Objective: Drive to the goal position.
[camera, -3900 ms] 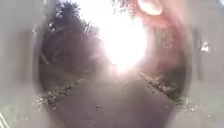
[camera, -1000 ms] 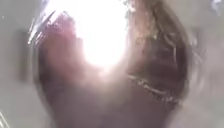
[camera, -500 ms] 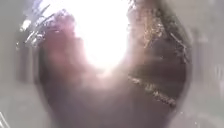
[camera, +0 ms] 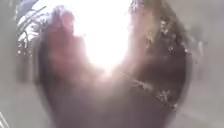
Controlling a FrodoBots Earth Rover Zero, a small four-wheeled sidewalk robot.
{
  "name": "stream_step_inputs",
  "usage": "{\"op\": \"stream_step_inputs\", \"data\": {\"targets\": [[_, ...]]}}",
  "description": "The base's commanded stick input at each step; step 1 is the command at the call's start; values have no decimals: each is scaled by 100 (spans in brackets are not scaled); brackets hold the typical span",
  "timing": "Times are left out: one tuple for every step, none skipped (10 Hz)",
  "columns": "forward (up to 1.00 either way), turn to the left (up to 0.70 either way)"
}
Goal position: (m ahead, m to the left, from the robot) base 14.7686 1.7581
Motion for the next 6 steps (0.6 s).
{"op": "stream_step_inputs", "data": {"targets": [[100,0],[100,0],[100,0],[100,0],[100,0],[100,0]]}}
